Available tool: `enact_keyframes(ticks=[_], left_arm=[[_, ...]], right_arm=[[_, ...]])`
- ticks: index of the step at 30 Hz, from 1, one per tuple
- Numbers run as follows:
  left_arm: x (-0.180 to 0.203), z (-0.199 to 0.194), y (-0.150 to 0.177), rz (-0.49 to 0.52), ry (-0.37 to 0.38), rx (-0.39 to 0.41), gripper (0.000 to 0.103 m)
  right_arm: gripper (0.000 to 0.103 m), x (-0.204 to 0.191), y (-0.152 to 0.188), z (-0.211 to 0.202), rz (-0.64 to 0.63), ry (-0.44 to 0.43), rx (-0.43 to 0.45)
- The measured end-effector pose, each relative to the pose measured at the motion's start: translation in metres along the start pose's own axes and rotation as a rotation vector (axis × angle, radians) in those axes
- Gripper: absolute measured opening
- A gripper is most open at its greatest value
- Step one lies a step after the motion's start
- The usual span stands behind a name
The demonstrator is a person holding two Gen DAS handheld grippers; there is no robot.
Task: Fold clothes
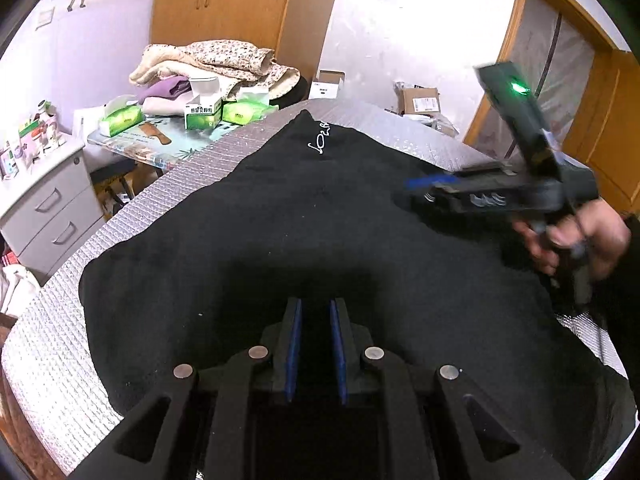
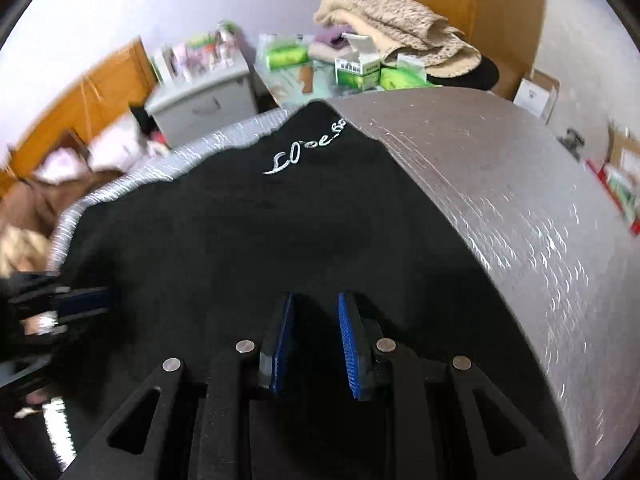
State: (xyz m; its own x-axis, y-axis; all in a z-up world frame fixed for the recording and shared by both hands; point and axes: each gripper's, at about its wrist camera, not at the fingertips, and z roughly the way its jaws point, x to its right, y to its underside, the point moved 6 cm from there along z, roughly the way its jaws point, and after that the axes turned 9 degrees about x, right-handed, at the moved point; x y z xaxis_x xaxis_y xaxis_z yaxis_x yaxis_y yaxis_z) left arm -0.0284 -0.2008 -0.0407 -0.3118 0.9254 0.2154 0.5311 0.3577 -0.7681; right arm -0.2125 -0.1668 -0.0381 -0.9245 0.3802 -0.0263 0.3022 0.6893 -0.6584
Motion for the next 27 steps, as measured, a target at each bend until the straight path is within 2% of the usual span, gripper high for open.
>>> enact_keyframes(ticks=[3,5,7,9,10,12,15,18,23,27], left_arm=[[-0.007,-0.008,-0.005,-0.031,0.005,0.024,0.015],[-0.016,-0.013,-0.011,-0.041,-0.01,0.067,0.015],[-0.033,-0.01,-0.007,-0.097,-0.026,0.066,0.014],[-0.04,-0.006,-0.006,-0.135,-0.003,0.047,0.014],[-0.039,-0.006,-0.007,-0.113,-0.005,0.045,0.014],[-0.036,-0.005,-0.005,-0.084,-0.014,0.047,0.014],[-0.036,-0.007,-0.003,-0.1,-0.004,0.057,0.014],[-0.038,-0.009,-0.002,-0.126,0.012,0.064,0.014],[-0.036,-0.009,-0.002,-0.117,0.006,0.063,0.014],[-0.036,-0.009,-0.002,-0.121,0.008,0.064,0.014]], right_arm=[[0.024,0.011,-0.018,0.001,0.076,0.04,0.022],[0.024,0.004,-0.029,-0.003,0.095,-0.019,0.05],[0.024,-0.011,-0.039,0.003,0.047,-0.057,0.034],[0.024,-0.019,-0.044,0.028,-0.036,-0.022,-0.031],[0.024,-0.019,-0.047,0.038,-0.05,-0.003,-0.046],[0.024,-0.012,-0.061,0.047,0.0,-0.006,0.001],[0.024,-0.001,-0.078,0.058,0.056,0.025,0.027],[0.026,-0.002,-0.083,0.055,0.071,-0.005,0.042],[0.026,-0.012,-0.082,0.072,-0.011,0.017,0.001],[0.025,-0.001,-0.096,0.08,0.071,0.007,0.018]])
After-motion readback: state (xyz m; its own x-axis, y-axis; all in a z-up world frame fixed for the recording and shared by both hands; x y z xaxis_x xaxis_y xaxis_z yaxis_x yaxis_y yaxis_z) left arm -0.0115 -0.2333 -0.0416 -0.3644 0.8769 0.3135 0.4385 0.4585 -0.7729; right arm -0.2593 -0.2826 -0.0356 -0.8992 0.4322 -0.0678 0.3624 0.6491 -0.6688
